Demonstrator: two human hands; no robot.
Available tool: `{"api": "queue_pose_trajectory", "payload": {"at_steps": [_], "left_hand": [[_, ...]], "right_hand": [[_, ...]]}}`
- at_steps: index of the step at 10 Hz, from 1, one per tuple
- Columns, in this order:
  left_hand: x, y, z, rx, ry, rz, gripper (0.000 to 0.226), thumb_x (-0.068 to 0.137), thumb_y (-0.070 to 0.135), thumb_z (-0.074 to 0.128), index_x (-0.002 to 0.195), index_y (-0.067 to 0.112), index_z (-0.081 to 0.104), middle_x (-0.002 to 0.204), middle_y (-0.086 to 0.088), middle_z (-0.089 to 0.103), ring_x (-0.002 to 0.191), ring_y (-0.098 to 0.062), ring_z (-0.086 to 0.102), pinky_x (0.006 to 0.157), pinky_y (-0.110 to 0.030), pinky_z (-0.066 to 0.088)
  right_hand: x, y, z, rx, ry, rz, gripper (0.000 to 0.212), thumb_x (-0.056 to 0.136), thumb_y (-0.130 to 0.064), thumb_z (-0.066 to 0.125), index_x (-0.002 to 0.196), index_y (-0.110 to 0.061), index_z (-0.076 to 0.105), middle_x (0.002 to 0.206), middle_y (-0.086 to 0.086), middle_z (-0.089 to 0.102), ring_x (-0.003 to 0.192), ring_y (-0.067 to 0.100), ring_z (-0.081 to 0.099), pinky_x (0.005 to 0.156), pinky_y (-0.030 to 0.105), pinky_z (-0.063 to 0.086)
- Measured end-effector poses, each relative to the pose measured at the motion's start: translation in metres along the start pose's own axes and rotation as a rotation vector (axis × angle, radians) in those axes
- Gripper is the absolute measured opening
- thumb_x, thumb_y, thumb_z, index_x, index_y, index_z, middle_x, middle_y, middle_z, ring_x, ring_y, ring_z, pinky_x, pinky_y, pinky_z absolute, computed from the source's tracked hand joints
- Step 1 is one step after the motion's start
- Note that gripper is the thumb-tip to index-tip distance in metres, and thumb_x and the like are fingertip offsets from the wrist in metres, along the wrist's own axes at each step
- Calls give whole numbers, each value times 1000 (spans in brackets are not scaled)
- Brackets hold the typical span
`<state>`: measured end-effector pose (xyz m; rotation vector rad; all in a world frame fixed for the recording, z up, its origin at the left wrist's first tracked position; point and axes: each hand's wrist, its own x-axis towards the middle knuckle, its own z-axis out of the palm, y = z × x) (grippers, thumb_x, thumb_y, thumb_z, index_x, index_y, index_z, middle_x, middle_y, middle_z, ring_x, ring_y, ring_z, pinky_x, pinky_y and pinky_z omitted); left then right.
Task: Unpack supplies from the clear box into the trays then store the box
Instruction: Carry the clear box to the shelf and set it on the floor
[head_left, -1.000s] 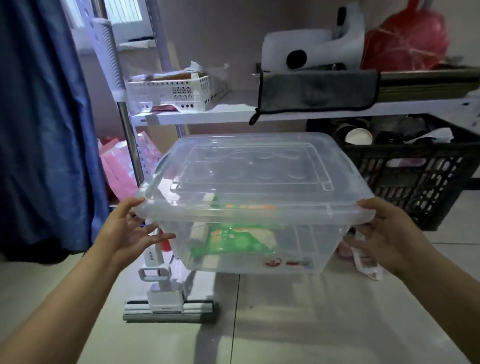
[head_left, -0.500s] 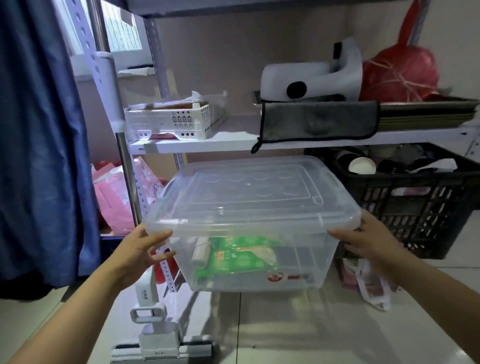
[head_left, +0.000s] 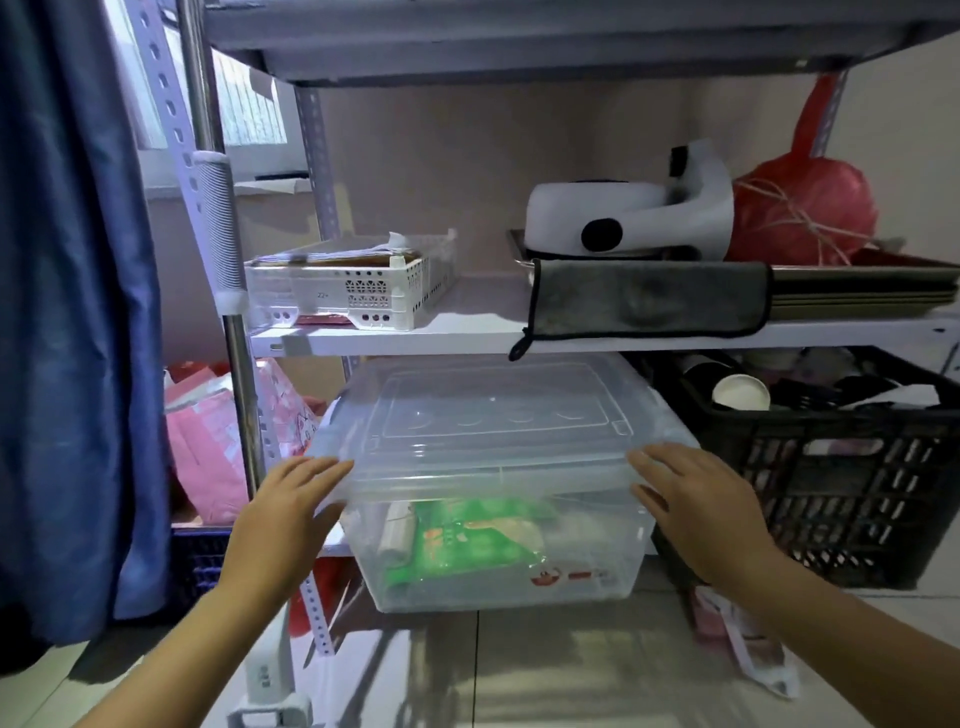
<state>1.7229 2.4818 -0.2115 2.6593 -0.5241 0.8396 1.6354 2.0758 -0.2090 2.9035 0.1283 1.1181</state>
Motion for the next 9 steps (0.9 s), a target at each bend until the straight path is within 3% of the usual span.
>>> {"api": "queue_pose_trajectory", "payload": {"at_steps": [1, 3, 5, 6, 7, 8, 9], "left_hand": [[35, -6, 12, 9, -5, 0, 48, 75, 4, 82, 121, 11, 71, 116, -8, 71, 107, -33, 64, 75, -48, 57], [88, -12, 48, -79, -17, -113, 48, 79, -4, 74, 126, 9, 68, 126, -12, 67, 116, -35, 60, 88, -46, 51], [106, -21, 75, -124, -57, -139, 51, 88, -6, 62, 137, 7, 58, 140, -14, 57, 128, -35, 50, 101, -46, 45], [113, -24, 76, -91, -177, -126, 67, 89, -5, 57, 151, 13, 38, 159, -7, 34, 148, -29, 25, 114, -44, 34], [112, -24, 63, 65, -329, -112, 86, 91, 17, 64, 159, 23, 12, 167, -4, 9, 153, -29, 1, 120, -44, 25], [93, -2, 28, 188, -435, -90, 96, 91, 47, 62, 158, 32, -4, 167, -5, -4, 153, -32, -5, 123, -49, 12], [89, 42, -31, 193, -529, -103, 92, 91, 55, 57, 158, 33, -2, 167, -6, -6, 152, -32, -8, 123, -51, 6]], "right_hand": [[27, -1, 16, 8, -15, 39, 41, 71, -6, 87, 109, -2, 74, 103, 16, 74, 92, 36, 71, 77, 46, 58], [78, -7, 43, -73, -224, 239, 32, 97, -19, 59, 128, -14, 63, 126, 11, 62, 120, 33, 51, 88, 41, 49], [91, -3, 65, 5, -385, 307, 55, 103, -18, 47, 155, -16, 29, 155, 8, 38, 144, 28, 30, 106, 36, 39], [91, 2, 63, -46, -482, 264, 71, 101, -30, 49, 159, -21, 9, 167, 4, 14, 153, 24, 9, 120, 43, 22], [84, -3, 49, -41, -577, 264, 80, 99, -44, 50, 159, -30, -1, 168, 1, -3, 154, 25, -7, 120, 56, 5], [67, -6, 8, 43, -683, 251, 80, 97, -52, 48, 158, -35, -1, 167, -3, -10, 153, 26, -12, 120, 61, 2], [64, -2, -61, 86, -791, 258, 73, 97, -55, 44, 157, -38, 5, 167, -7, -9, 153, 24, -12, 118, 62, 1]]}}
